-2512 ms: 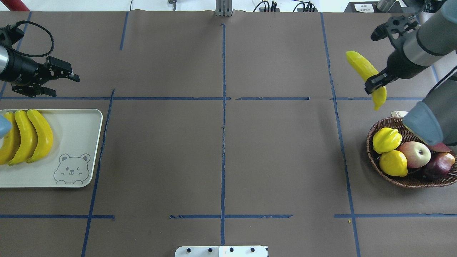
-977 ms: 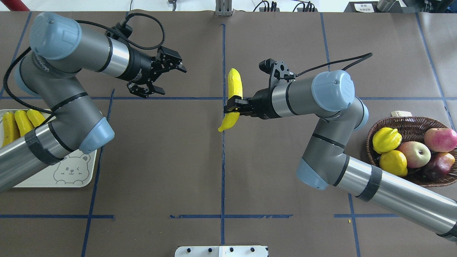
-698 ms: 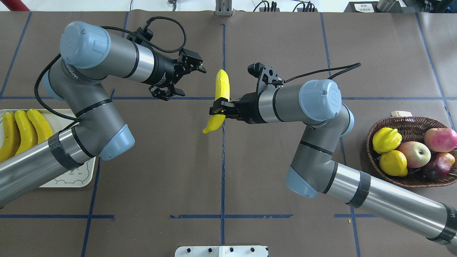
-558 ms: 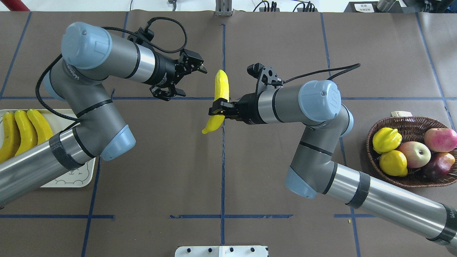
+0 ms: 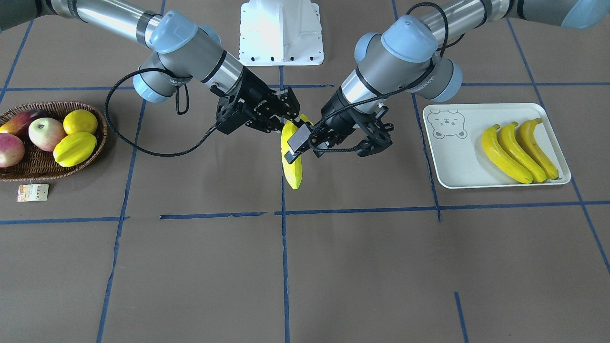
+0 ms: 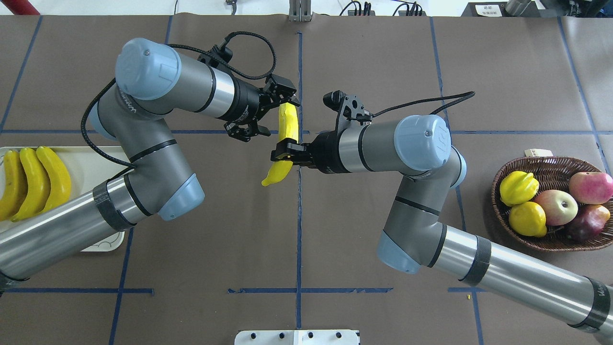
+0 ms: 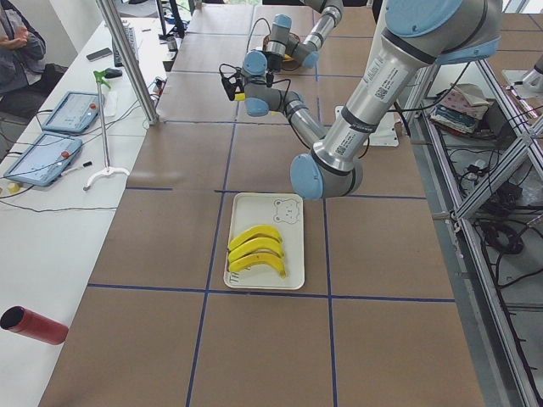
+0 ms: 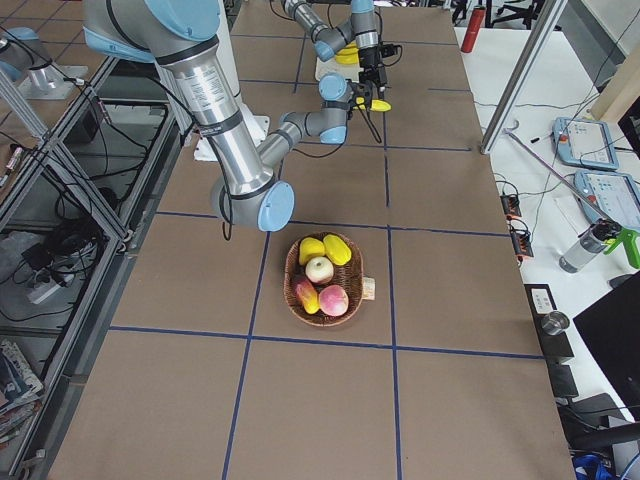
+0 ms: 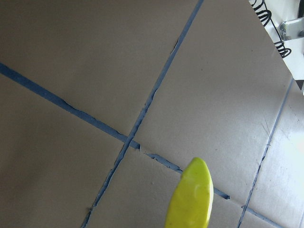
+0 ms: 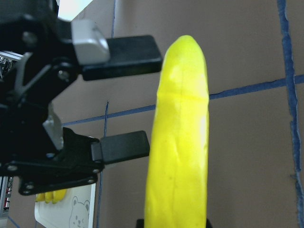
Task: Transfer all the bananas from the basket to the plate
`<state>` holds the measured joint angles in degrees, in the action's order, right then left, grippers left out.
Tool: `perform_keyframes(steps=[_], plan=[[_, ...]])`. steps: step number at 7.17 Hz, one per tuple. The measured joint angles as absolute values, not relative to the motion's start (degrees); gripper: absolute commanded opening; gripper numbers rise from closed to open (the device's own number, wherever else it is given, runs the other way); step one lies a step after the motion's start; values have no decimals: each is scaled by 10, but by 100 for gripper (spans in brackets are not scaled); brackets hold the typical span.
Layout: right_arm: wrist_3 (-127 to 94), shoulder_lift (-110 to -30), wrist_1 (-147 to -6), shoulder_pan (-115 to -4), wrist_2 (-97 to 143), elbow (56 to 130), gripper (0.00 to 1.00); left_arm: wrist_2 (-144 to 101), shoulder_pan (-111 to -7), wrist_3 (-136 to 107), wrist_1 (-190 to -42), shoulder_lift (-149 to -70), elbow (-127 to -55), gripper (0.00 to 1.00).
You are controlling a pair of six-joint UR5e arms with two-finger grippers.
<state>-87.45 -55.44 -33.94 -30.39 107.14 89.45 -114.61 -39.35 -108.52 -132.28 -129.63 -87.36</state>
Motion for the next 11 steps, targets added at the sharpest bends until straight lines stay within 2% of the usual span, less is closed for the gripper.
perform_keyframes(steps=[2,3,4,5,9,10,11], plan=[[-875,-552,-340,-303,1071,895,13,-1146,-386,-1084,-1327,-1299,-865,100],[-875,-551,-339,-303,1071,896,13,-1146,-383,-1084,-1327,-1299,-862,94],[-875,-550,-339,-303,1071,896,13,-1144,-382,-1084,-1328,-1300,-859,72],[-875,-550,-340,-303,1071,896,13,-1140,-381,-1085,-1329,-1302,-857,56],[-875,-550,-340,-301,1071,895,13,-1136,-381,-1085,-1331,-1303,-854,56],[-875,-550,-340,-300,1070,895,24,-1136,-381,-1085,-1331,-1303,-854,39],[-875,-550,-340,-299,1070,894,99,-1136,-381,-1086,-1331,-1303,-854,9]])
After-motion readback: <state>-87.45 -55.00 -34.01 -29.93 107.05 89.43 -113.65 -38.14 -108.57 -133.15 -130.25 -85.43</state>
